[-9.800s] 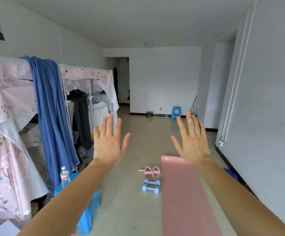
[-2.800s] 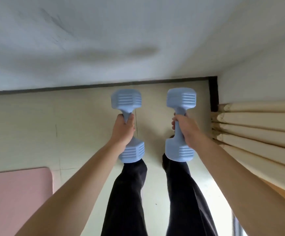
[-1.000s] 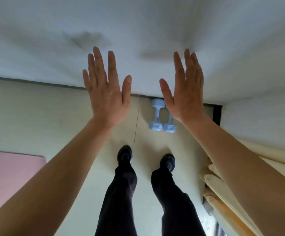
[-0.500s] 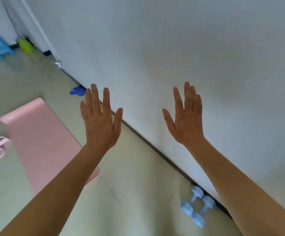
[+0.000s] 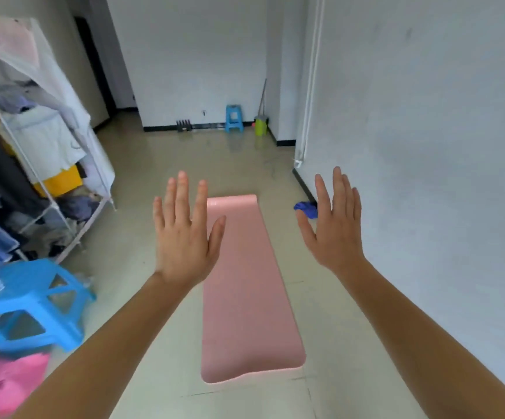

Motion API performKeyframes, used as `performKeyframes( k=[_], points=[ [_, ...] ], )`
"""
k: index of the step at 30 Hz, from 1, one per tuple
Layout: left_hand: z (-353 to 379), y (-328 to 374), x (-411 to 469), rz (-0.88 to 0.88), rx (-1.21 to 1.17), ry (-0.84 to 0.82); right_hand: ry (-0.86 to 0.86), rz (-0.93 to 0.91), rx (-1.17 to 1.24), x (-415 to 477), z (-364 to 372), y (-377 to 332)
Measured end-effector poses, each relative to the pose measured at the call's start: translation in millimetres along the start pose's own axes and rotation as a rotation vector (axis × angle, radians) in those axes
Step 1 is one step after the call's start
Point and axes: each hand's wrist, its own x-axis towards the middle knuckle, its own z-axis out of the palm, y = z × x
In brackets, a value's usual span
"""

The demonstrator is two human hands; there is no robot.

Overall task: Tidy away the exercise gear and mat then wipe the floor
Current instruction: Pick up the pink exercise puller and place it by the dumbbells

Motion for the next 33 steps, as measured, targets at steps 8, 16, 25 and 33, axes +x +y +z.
performKeyframes(
  k=[8,16,25,33],
  points=[
    [31,-184,30,-0.131,0.134,-0.061,-0.128,-0.16,0.107,75,153,-135],
    [121,-340,118,-0.206,0.261,-0.166,-0.226,-0.169,0.209,183,344,-208],
    [176,-530,217,-0.258,0.362,-0.118,-0.323,-0.224,0.288,345,512,-332],
    [303,-728,271,-0.32,0.286,-0.25,-0.446,-0.284,0.191,418,712,-416]
  ],
)
